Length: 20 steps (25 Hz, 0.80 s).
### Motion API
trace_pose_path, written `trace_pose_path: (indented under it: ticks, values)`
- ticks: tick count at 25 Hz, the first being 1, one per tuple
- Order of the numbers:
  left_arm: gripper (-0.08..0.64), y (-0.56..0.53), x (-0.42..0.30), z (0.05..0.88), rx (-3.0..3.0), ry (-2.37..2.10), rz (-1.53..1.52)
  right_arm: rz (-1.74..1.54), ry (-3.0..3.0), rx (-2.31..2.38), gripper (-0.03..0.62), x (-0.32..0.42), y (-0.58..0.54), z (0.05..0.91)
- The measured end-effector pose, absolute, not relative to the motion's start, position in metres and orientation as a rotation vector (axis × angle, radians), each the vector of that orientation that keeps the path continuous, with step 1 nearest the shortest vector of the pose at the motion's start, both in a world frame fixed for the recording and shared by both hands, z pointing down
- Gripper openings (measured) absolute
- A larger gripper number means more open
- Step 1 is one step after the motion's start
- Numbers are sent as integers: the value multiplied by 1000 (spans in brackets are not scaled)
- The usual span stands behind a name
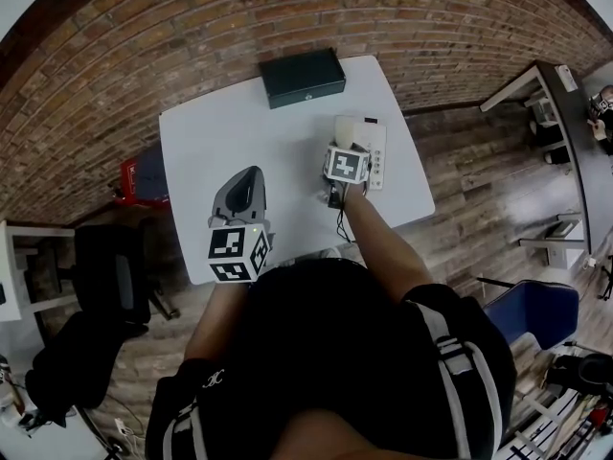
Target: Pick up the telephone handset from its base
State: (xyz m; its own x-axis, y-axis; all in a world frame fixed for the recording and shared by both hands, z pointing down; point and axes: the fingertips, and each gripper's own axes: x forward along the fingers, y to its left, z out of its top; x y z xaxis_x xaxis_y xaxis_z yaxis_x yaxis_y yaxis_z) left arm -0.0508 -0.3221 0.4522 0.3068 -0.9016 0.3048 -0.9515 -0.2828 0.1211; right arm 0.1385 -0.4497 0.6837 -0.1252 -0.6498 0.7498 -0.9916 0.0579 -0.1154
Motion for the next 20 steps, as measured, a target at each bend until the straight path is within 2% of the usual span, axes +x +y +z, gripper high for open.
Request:
trace_pose_path:
  ticks: [20]
  values:
    - [-2, -331, -26, 451, 2375, -1583, 238, 581, -2316, 1751, 202, 133, -432, 539]
